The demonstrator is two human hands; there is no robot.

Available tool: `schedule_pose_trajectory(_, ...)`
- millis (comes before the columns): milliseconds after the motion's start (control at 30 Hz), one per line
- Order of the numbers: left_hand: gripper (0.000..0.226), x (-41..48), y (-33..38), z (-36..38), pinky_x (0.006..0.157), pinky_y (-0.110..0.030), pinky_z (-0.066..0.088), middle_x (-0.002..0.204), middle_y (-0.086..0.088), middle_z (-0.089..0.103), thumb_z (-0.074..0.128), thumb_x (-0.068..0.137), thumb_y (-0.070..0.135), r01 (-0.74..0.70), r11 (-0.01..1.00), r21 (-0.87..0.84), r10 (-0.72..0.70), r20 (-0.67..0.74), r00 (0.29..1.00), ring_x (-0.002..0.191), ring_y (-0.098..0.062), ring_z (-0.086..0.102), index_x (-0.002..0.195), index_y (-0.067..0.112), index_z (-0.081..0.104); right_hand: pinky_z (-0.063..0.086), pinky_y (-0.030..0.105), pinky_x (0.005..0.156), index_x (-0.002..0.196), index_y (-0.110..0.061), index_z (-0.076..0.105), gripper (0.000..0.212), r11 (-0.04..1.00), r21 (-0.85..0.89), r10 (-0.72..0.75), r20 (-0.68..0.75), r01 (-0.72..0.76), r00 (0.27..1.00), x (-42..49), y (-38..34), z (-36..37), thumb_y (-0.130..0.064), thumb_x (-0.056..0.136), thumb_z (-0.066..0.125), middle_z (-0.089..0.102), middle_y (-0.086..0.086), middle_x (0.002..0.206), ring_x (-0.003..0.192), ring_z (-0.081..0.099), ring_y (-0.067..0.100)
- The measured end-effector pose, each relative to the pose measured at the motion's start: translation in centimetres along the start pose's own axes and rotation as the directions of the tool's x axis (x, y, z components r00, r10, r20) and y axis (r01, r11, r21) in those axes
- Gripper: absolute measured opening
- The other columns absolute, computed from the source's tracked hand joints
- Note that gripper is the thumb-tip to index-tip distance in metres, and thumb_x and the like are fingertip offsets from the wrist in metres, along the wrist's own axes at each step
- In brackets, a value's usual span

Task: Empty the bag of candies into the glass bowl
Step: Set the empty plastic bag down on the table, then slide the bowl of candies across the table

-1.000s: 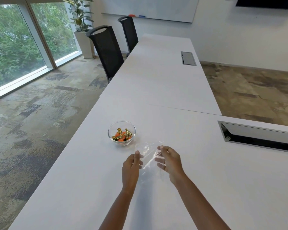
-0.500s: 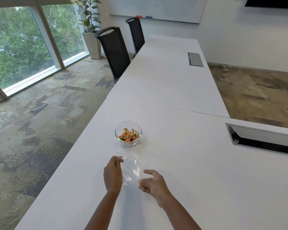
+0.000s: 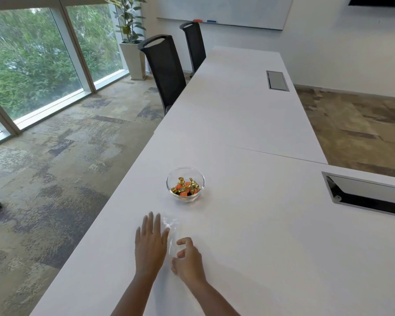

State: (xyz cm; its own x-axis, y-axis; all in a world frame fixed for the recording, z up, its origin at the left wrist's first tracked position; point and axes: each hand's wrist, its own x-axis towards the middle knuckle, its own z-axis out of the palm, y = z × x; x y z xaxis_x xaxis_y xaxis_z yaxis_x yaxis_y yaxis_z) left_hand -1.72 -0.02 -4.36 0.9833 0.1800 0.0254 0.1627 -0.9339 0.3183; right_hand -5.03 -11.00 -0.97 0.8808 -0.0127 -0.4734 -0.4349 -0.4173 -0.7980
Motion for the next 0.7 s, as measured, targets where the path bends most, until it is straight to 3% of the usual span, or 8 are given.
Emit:
schedule_pose_trajectory(133,0.06,-0.5,-1.3,2.4,0.103,-0.042,0.026,0.13,-0.015,0.061,0.0,0.097,0.04,-0.097,0.99,0.105,0.095,0.026,0.995,0.134,-0.026,0.025,0.133,0.008,0.037,0.044,0.028,0.093,0.128,-0.022,0.044,0.038,0.878,-0.396,-0.288,0.009,0.268,0.958,-0.5,-0.1,0.1,-0.014,0.091,0.044,0.045,0.0,0.124,0.119,0.049,0.019)
schedule_pose_trajectory(200,0.061,-0.8,-1.7,2.5,0.116,-0.037,0.0,0.154,-0.013,0.029,-0.001,0.096,0.04,-0.136,0.98,0.146,0.136,0.015,0.991,0.146,-0.02,-0.005,0.148,0.012,0.013,0.05,0.029,0.09,0.125,-0.022,0.054,0.041,0.713,-0.596,-0.446,0.021,0.37,0.895,-0.3,0.2,0.1,-0.019,0.088,0.038,0.052,-0.005,0.132,0.123,0.052,0.017)
schedule_pose_trajectory(267,0.06,-0.6,-2.0,2.7,0.116,-0.032,-0.015,0.16,-0.004,-0.011,-0.002,0.094,0.041,-0.178,0.972,0.153,0.184,-0.027,0.982,0.145,-0.014,-0.019,0.148,0.015,-0.004,0.05,0.038,0.093,0.129,-0.018,0.055,0.058,0.615,-0.689,-0.426,0.119,0.383,0.897,0.2,0.8,0.1,-0.027,0.082,0.023,0.054,-0.003,0.138,0.128,0.051,0.019)
schedule_pose_trajectory(400,0.059,-0.6,-2.1,2.9,0.116,-0.032,-0.017,0.158,0.002,-0.02,-0.001,0.095,0.04,-0.198,0.968,0.157,0.207,-0.045,0.977,0.145,-0.012,-0.02,0.148,0.015,-0.005,0.015,0.054,0.117,0.149,-0.013,0.014,0.062,0.544,-0.702,-0.325,0.329,0.46,0.887,0.3,1.7,-0.1,-0.03,0.09,0.011,0.016,-0.001,0.159,0.147,0.009,0.021)
schedule_pose_trajectory(500,0.056,-0.2,-1.7,2.8,0.116,-0.029,-0.015,0.159,0.005,-0.013,0.0,0.095,0.039,-0.172,0.981,0.087,0.181,-0.109,0.977,0.144,-0.007,-0.02,0.148,0.021,-0.005,0.011,0.038,0.119,0.149,-0.018,0.014,0.052,0.627,-0.627,-0.373,0.28,0.463,0.884,1.2,0.7,-1.6,-0.023,0.098,0.024,0.013,-0.002,0.16,0.148,0.004,0.015)
schedule_pose_trajectory(567,0.057,0.7,-0.5,2.0,0.117,-0.03,-0.007,0.159,-0.003,0.01,0.001,0.095,0.04,-0.14,0.99,-0.01,0.136,-0.159,0.978,0.146,-0.007,-0.011,0.149,0.022,0.0,0.014,0.025,0.117,0.147,-0.02,0.023,0.049,0.754,-0.483,-0.449,0.116,0.446,0.886,2.2,-0.4,-2.8,-0.023,0.098,0.03,0.02,-0.003,0.158,0.146,0.012,0.011)
schedule_pose_trajectory(633,0.057,2.2,1.3,0.1,0.118,-0.036,0.0,0.158,-0.005,0.009,0.01,0.096,0.04,-0.056,0.97,-0.238,0.02,-0.151,0.988,0.147,-0.013,-0.003,0.148,0.017,0.002,0.018,0.017,0.112,0.144,-0.016,0.03,0.048,0.861,-0.327,-0.436,-0.076,0.39,0.897,3.7,-1.7,-4.2,-0.022,0.098,0.036,0.029,0.001,0.154,0.143,0.024,0.011)
schedule_pose_trajectory(700,0.055,4.1,3.0,-2.2,0.119,-0.037,0.001,0.16,-0.004,0.002,0.023,0.099,0.03,0.105,0.83,-0.549,-0.13,-0.007,0.992,0.148,-0.016,-0.001,0.148,0.014,0.005,0.02,0.011,0.104,0.143,-0.012,0.032,0.047,0.938,-0.135,-0.341,-0.198,0.319,0.919,5.0,-3.3,-5.7,-0.021,0.098,0.039,0.035,0.005,0.151,0.139,0.032,0.014)
